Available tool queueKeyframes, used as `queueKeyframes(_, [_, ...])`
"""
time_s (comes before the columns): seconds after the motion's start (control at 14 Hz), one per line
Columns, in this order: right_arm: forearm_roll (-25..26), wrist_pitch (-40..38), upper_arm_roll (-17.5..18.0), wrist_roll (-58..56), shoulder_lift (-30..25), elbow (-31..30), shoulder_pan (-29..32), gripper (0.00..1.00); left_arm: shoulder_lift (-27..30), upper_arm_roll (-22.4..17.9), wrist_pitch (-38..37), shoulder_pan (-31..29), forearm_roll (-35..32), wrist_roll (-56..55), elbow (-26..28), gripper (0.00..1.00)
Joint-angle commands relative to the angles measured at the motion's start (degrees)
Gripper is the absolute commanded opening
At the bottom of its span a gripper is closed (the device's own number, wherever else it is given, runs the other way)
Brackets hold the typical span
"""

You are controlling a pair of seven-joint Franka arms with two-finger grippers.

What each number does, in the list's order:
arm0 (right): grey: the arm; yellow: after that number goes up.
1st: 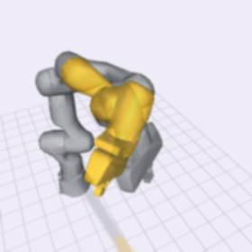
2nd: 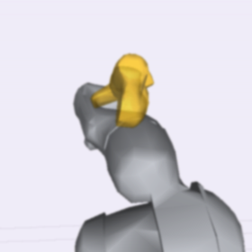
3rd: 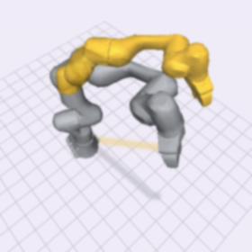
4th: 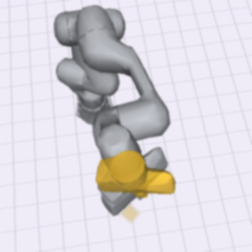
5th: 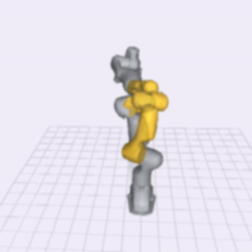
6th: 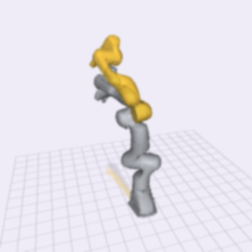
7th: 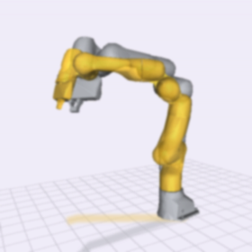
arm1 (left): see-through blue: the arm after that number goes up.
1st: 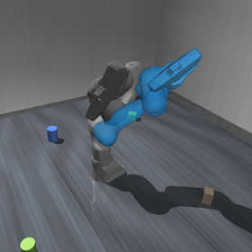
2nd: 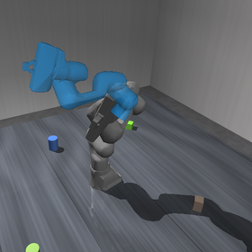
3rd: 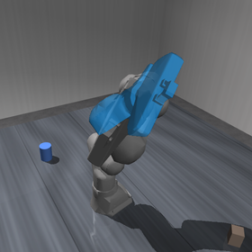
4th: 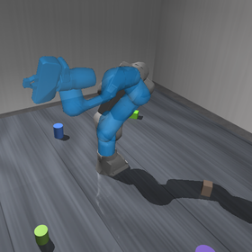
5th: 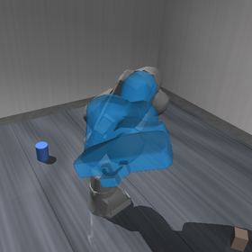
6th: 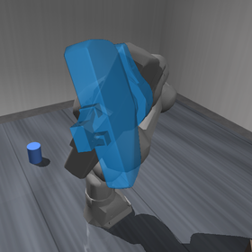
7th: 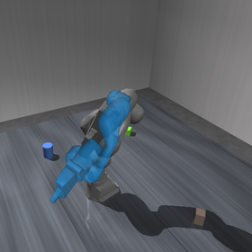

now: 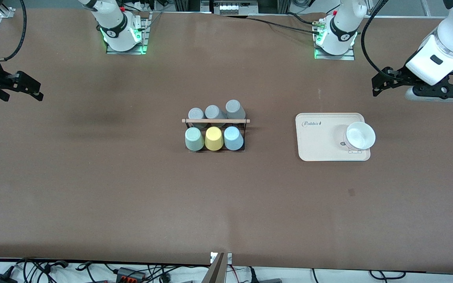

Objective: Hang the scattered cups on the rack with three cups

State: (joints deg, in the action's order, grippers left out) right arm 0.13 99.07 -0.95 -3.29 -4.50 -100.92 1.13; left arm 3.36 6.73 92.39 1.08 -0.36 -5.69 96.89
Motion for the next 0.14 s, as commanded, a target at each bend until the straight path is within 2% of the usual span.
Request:
queueKeyframes(0.0, [-0.2, -0.5, -0.1, -0.2, -1.5, -0.9, -0.2, 1.00, -0.5, 0.2, -1.0, 0.0, -0.5, 0.9, -1.8, 1.00])
queueKeyframes(0.07, [-0.1, -0.5, -0.1, -0.2, -1.5, -0.9, -0.2, 1.00, -0.5, 0.2, -1.0, 0.0, -0.6, 0.9, -1.8, 1.00])
